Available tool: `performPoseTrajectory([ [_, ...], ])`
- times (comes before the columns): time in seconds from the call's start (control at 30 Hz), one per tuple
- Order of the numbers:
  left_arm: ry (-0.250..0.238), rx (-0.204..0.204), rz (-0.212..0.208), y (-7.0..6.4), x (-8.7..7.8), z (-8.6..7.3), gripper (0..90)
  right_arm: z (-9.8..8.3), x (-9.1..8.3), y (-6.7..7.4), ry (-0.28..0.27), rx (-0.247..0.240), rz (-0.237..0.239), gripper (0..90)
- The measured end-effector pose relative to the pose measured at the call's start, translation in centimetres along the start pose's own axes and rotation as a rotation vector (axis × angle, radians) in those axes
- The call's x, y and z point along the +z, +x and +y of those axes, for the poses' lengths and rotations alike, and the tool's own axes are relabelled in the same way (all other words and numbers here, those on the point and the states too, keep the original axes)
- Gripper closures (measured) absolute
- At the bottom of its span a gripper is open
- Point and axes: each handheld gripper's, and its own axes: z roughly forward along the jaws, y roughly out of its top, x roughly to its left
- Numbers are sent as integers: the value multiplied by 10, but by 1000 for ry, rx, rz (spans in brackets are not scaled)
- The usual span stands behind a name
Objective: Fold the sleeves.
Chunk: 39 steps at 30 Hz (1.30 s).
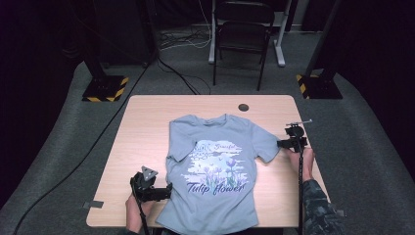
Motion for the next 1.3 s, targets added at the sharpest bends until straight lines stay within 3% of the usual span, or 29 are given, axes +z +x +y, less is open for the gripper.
performPoseTrajectory([
  [0.17,0,0,0,0,0,0,0,-1,0,3,-13,-10,8,842],
  [0.6,-1,0,-1,0,0,0,0,3,-16,11,-70,-28,40,849],
  [1.3,-1,0,-1,0,0,0,0,22,-33,46,-126,-91,128,857],
])
